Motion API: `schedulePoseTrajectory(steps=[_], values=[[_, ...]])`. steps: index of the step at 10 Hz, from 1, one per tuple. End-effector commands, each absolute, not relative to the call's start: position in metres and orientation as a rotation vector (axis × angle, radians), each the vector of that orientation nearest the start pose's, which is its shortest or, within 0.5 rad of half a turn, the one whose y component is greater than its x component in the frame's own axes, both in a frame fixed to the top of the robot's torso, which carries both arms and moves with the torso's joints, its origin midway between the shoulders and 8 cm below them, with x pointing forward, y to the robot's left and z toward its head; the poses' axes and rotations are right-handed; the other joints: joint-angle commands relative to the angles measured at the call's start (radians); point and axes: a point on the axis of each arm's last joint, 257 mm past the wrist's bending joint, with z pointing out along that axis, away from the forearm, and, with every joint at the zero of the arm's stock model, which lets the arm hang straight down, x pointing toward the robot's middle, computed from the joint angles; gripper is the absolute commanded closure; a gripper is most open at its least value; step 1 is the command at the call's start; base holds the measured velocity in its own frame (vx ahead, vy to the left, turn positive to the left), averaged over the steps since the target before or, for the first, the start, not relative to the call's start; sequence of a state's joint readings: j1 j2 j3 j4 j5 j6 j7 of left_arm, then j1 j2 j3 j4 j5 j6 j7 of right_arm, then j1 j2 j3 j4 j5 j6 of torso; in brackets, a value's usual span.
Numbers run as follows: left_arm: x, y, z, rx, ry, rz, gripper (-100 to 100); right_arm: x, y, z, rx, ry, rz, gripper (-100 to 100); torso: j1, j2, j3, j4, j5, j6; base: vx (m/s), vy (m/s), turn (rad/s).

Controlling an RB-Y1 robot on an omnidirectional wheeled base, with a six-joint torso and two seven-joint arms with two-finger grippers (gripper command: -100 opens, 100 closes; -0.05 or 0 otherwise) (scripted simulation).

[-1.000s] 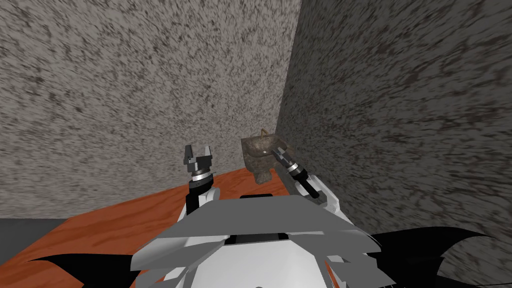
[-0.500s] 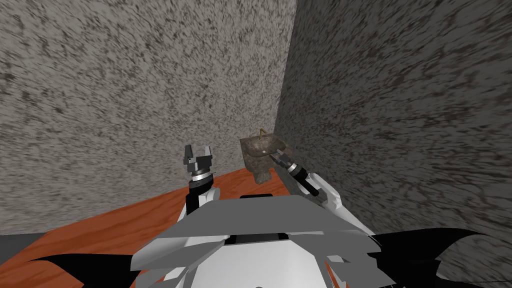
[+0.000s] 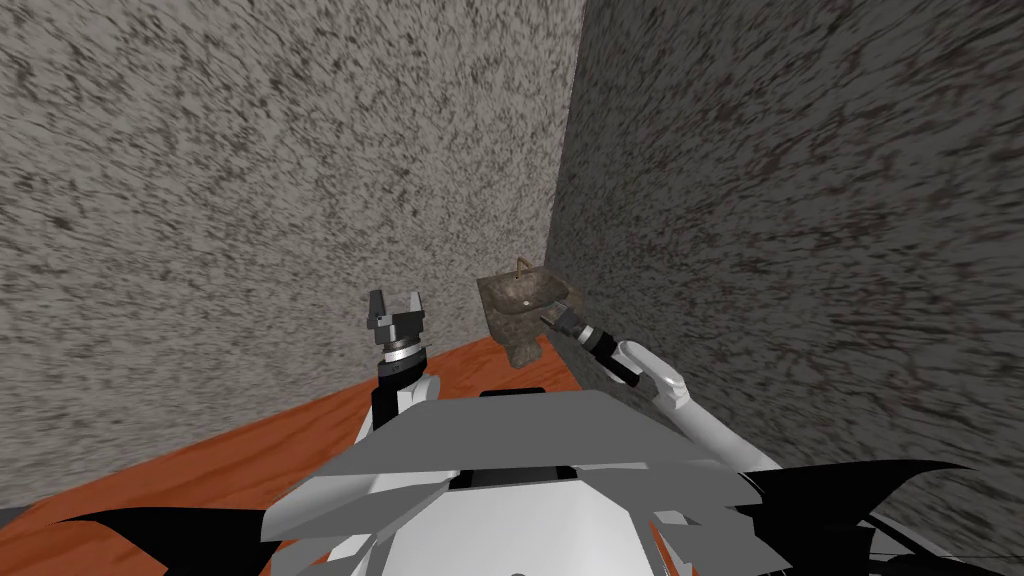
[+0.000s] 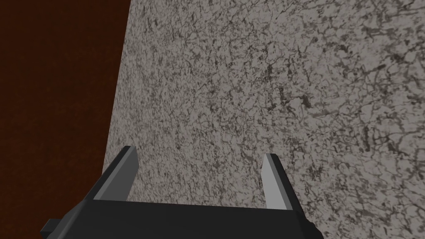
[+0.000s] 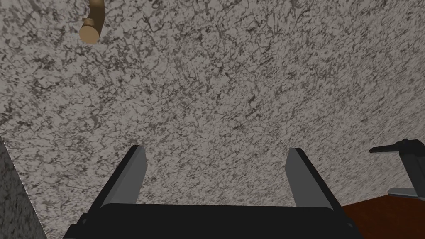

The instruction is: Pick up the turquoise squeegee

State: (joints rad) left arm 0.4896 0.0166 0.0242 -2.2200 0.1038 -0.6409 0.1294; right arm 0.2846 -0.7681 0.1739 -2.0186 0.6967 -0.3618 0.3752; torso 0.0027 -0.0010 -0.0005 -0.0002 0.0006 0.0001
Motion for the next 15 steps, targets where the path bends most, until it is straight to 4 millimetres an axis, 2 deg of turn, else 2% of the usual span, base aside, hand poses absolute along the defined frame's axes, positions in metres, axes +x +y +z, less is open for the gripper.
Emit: schedulePoseTrajectory(steps=[1,2,5,7,10,12,13,15], values=[[0.328,0.298,0.028,-0.677,0.456,-1.481,0,0.406,-0.183,-0.158,-0.702,1.42,0.361,-100,0.0,0.0,0.0,0.0,0.0,0.0,0.006,0.04,-0.056],[0.328,0.298,0.028,-0.677,0.456,-1.481,0,0.41,-0.19,-0.17,-0.786,1.429,0.294,-100,0.0,0.0,0.0,0.0,0.0,0.0,0.005,0.038,-0.1],[0.328,0.298,0.028,-0.677,0.456,-1.481,0,0.414,-0.199,-0.183,-0.888,1.43,0.212,-100,0.0,0.0,0.0,0.0,0.0,0.0,0.003,0.038,-0.063],[0.328,0.298,0.028,-0.677,0.456,-1.481,0,0.422,-0.217,-0.201,-1.044,1.424,0.084,-100,0.0,-0.001,0.0,0.0,0.0,0.0,0.027,0.056,-0.108],[0.328,0.298,0.028,-0.677,0.456,-1.481,0,0.427,-0.228,-0.21,-1.147,1.407,-0.002,-100,0.001,-0.001,-0.001,0.0,0.0,0.0,0.017,0.049,-0.06],[0.328,0.298,0.028,-0.677,0.456,-1.481,0,0.436,-0.248,-0.221,-1.29,1.376,-0.122,-100,0.0,-0.001,-0.001,0.0,0.0,0.0,0.027,0.049,-0.093],[0.328,0.298,0.028,-0.677,0.456,-1.481,0,0.436,-0.249,-0.222,-1.3,1.373,-0.131,-100,0.001,-0.002,-0.001,0.0,0.0,0.0,0.028,0.049,-0.038],[0.328,0.298,0.028,-0.677,0.456,-1.481,0,0.446,-0.268,-0.23,-1.428,1.333,-0.243,-100,0.0,-0.002,-0.001,0.0,0.0,0.0,0.043,0.058,-0.073]])
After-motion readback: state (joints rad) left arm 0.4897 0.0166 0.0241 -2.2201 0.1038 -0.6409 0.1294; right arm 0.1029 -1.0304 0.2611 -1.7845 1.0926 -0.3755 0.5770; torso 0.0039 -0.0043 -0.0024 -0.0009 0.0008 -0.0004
